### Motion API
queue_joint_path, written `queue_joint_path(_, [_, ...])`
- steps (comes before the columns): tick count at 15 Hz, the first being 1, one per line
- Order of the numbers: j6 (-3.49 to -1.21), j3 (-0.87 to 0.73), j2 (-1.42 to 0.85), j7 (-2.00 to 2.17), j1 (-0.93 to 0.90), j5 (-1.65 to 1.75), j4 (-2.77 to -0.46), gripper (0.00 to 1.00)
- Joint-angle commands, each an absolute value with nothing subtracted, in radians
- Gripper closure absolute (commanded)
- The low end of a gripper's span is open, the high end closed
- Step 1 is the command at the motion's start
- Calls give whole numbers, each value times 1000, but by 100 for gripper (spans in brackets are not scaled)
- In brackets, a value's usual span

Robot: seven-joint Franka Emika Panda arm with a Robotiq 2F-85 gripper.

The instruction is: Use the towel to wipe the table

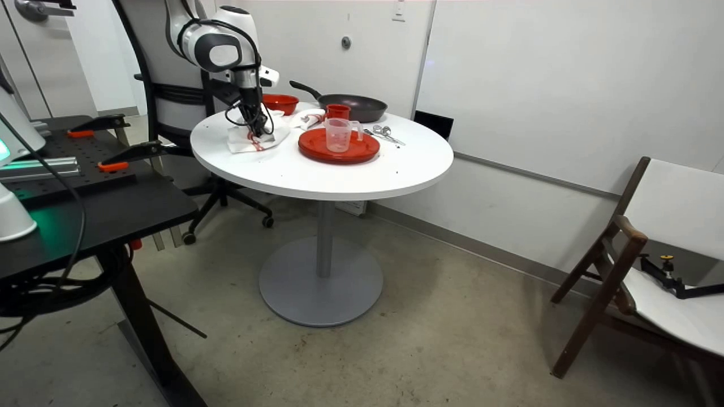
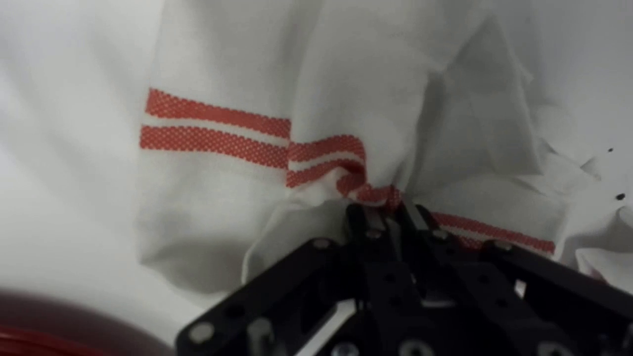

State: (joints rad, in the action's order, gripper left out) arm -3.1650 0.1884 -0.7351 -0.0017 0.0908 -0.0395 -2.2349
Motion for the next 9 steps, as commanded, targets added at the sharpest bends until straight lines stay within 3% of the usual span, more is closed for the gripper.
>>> queue_joint_path(1, [-3167, 140, -752, -31, 85, -14, -2191, 97])
queue_joint_path(9, [-3144, 112, -739, -39, 85, -19, -2227, 97])
